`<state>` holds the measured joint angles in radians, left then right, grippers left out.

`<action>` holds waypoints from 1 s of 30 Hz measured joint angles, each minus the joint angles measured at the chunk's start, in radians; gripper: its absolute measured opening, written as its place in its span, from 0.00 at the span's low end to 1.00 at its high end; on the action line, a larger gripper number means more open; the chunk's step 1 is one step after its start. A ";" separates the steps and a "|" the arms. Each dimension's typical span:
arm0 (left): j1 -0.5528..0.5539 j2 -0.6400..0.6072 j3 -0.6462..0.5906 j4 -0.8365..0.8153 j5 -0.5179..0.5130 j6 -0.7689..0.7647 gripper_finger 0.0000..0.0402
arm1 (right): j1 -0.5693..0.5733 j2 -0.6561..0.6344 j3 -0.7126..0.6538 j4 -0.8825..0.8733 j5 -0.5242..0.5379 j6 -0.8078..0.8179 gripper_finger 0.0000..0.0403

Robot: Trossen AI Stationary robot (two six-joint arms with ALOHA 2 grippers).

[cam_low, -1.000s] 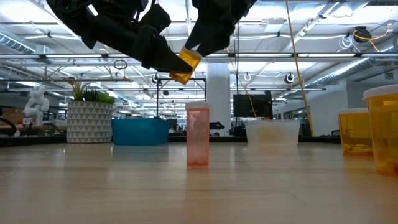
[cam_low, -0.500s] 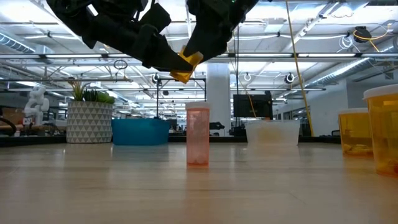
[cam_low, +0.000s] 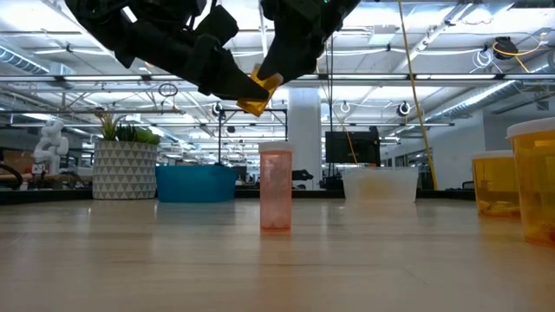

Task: Pick and place medicine bottles into bin by pill shape (circle, oval)
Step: Put the orange bottled capsules into the transparent bin

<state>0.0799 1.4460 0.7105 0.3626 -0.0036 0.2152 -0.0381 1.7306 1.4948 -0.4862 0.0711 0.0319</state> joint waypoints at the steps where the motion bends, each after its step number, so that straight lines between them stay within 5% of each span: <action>1: 0.000 0.000 0.000 0.001 0.000 0.000 0.49 | 0.000 0.000 0.000 0.000 0.000 -0.002 0.58; 5: 0.000 0.000 0.000 0.001 0.000 -0.014 0.53 | 0.000 -0.002 0.000 -0.003 0.000 -0.014 0.54; 18: -0.005 -0.008 0.001 -0.023 -0.029 -0.040 0.88 | -0.013 -0.047 0.000 -0.097 0.001 -0.018 0.53; 30: -0.006 -0.010 0.002 -0.073 -0.039 -0.077 0.85 | -0.125 -0.175 0.000 -0.358 0.002 -0.054 0.53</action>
<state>0.0737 1.4361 0.7124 0.2895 -0.0431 0.1383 -0.1629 1.5554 1.4952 -0.8441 0.0736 -0.0225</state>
